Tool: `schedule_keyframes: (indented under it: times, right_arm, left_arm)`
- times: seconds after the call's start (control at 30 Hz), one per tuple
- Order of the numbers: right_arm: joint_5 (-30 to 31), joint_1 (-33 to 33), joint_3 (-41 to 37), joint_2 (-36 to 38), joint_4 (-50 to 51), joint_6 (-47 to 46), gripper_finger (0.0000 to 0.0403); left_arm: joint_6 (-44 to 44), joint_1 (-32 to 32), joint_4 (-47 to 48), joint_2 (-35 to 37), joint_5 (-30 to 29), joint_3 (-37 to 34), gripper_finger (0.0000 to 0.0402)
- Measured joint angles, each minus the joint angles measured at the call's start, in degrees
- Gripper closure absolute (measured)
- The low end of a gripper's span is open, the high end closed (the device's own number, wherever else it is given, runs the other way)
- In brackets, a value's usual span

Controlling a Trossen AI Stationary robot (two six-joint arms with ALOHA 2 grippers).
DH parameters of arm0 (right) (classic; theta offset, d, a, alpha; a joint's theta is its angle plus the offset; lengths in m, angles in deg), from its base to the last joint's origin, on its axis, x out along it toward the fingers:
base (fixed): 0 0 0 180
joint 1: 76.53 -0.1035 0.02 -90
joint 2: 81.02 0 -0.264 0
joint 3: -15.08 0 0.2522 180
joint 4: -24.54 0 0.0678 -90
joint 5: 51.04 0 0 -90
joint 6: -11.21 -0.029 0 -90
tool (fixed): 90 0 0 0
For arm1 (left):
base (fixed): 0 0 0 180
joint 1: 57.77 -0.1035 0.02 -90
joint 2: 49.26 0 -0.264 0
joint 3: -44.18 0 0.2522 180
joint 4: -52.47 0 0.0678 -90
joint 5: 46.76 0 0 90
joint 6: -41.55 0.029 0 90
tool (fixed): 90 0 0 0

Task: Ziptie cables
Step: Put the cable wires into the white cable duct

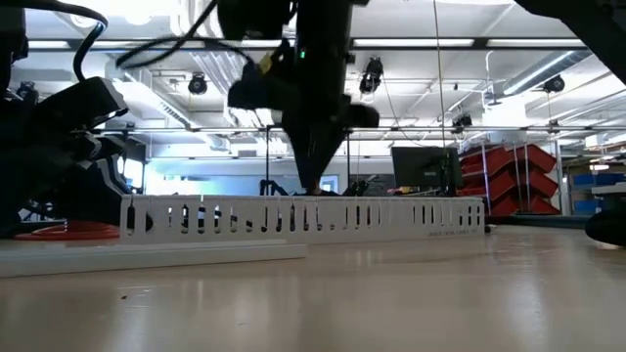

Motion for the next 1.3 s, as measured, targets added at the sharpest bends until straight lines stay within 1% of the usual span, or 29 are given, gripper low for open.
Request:
schedule_keyframes:
  times: [0.1, 0.2, 0.37, 0.6, 0.87, 1.0, 1.13, 1.2, 1.3]
  right_arm:
    - [-2.19, -0.13, -1.77, -0.23, -2.75, 0.83, 0.0403]
    - [-4.67, -0.77, -1.84, -0.23, -3.08, 2.29, 0.0403]
    - [-7.19, -2.62, -1.73, -0.23, -3.3, 3.73, 0.0403]
    - [-6.54, -5.78, -1.73, -0.16, -4.55, 5.5, 0.0403]
    - [-7.08, -8.15, -1.6, -0.16, -12.65, 12.37, 0.0403]
    - [-5.05, -8.21, -1.51, -0.08, -12.99, 13.5, 0.0403]
    - [0.29, -8.37, -1.51, 0.12, -12.07, 14.51, 0.0403]
    - [1.9, -8.5, -1.51, 0.57, -11.95, 15.72, 0.0403]
    - [2.31, -9.09, -1.72, 1.58, -11.94, 18.35, 0.0403]
  left_arm:
    - [-0.06, 0.0, 0.11, 0.0, 0.01, 0.0, 0.0401]
    - [-0.75, -0.02, 0.1, 0.0, -0.03, -0.11, 0.0401]
    - [-4.87, -0.2, -0.09, 0.0, -0.58, -1.67, 0.0401]
    - [-10.36, -0.26, -0.07, 0.07, -1.06, -4.09, 0.0401]
    - [-11.14, -0.37, 0.17, 0.07, -1.07, -4.17, 0.0401]
    - [-11.24, -0.39, -0.07, 0.07, -0.81, -4.17, 0.0401]
    - [-10.64, -0.42, -0.05, 0.1, -0.6, -4.17, 0.0401]
    - [-9.2, -0.42, 0.01, 0.5, 0.01, -4.17, 0.0402]
    - [-7.62, -0.46, 0.14, 1.74, 1.75, -4.17, 0.0397]
